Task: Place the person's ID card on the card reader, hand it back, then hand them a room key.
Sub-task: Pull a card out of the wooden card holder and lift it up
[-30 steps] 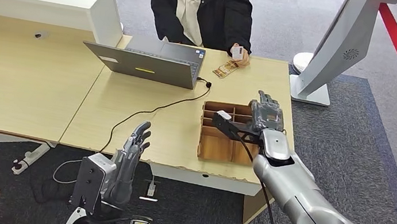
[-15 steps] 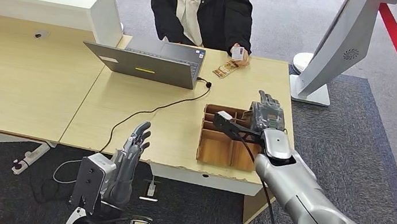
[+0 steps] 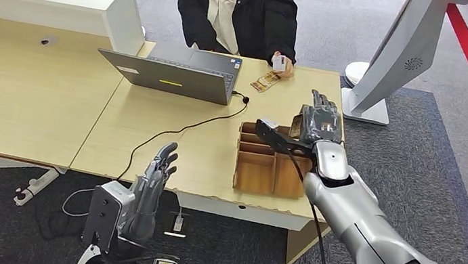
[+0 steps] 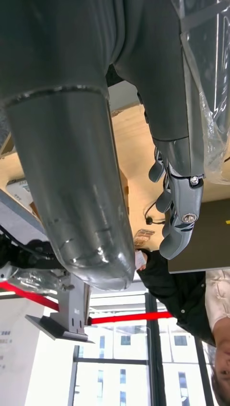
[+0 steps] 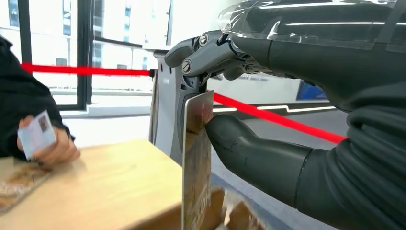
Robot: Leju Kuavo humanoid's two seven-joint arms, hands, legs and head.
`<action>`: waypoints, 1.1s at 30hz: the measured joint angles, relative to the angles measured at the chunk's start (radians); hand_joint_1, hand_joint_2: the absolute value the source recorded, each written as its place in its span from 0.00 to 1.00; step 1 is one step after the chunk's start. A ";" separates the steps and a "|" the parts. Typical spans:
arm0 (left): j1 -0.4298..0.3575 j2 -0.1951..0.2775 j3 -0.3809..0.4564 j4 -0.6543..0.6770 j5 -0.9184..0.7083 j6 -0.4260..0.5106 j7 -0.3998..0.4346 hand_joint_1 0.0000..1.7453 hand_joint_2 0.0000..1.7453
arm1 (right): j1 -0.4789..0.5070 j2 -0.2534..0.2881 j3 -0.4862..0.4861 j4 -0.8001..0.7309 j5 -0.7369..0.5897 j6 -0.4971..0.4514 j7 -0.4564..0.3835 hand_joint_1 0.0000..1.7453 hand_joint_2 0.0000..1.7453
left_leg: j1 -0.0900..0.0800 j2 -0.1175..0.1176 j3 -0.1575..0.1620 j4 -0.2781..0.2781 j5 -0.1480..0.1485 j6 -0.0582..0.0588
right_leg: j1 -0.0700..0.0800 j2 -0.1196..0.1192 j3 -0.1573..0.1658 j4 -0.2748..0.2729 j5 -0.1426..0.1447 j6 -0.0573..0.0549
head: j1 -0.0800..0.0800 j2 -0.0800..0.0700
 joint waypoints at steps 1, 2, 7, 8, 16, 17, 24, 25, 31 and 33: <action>0.000 0.000 0.000 0.000 0.001 -0.003 -0.002 0.00 0.00 | -0.011 -0.002 0.000 -0.007 0.001 -0.001 0.004 1.00 1.00 | 0.000 0.000 0.000 0.000 0.000 0.000 | 0.000 0.000 0.000 0.000 0.000 0.000 | 0.000 0.000; -0.001 0.000 0.000 0.001 0.002 -0.006 -0.004 0.00 0.00 | -0.023 -0.004 0.000 -0.015 0.003 0.000 0.007 1.00 1.00 | 0.000 0.000 0.000 0.000 0.000 0.000 | 0.000 0.000 0.000 0.000 0.000 0.000 | 0.000 0.000; -0.006 -0.003 -0.001 0.003 0.007 -0.025 -0.012 0.00 0.00 | -0.080 -0.013 0.000 -0.053 0.017 0.011 0.022 1.00 1.00 | 0.000 0.000 0.000 0.000 0.000 0.000 | 0.000 0.000 0.000 0.000 0.000 0.000 | 0.000 0.000; -0.008 -0.004 -0.001 0.003 0.007 -0.028 -0.013 0.00 0.00 | -0.088 -0.014 0.000 -0.060 0.019 0.014 0.025 1.00 1.00 | 0.000 0.000 0.000 0.000 0.000 0.000 | 0.000 0.000 0.000 0.000 0.000 0.000 | 0.000 0.000; -0.012 -0.010 -0.001 0.003 0.009 -0.038 -0.019 0.00 0.00 | -0.116 -0.026 0.000 -0.101 0.023 0.026 0.035 1.00 1.00 | 0.000 0.000 0.000 0.000 0.000 0.000 | 0.000 0.000 0.000 0.000 0.000 0.000 | 0.000 0.000; -0.013 -0.010 -0.001 0.003 0.009 -0.038 -0.019 0.00 0.00 | -0.118 -0.027 0.000 -0.104 0.023 0.026 0.035 1.00 1.00 | 0.000 0.000 0.000 0.000 0.000 0.000 | 0.000 0.000 0.000 0.000 0.000 0.000 | 0.000 0.000; -0.013 -0.012 -0.001 0.004 0.008 -0.039 -0.019 0.00 0.00 | -0.120 -0.032 0.000 -0.113 0.012 0.020 0.036 1.00 1.00 | 0.000 0.000 0.000 0.000 0.000 0.000 | 0.000 0.000 0.000 0.000 0.000 0.000 | 0.000 0.000; -0.013 -0.012 -0.001 0.004 0.007 -0.039 -0.019 0.00 0.00 | -0.120 -0.032 0.000 -0.113 0.011 0.018 0.036 1.00 1.00 | 0.000 0.000 0.000 0.000 0.000 0.000 | 0.000 0.000 0.000 0.000 0.000 0.000 | 0.000 0.000; -0.013 -0.012 -0.001 0.004 0.004 -0.039 -0.018 0.00 0.00 | -0.115 -0.030 0.002 -0.113 0.012 0.016 0.036 1.00 1.00 | 0.000 0.000 0.000 0.000 0.000 0.000 | 0.000 0.000 0.000 0.000 0.000 0.000 | 0.000 0.000; -0.013 -0.012 -0.001 0.004 0.001 -0.039 -0.017 0.00 0.00 | -0.113 -0.027 0.004 -0.113 0.017 0.017 0.036 1.00 1.00 | 0.000 0.000 0.000 0.000 0.000 0.000 | 0.000 0.000 0.000 0.000 0.000 0.000 | 0.000 0.000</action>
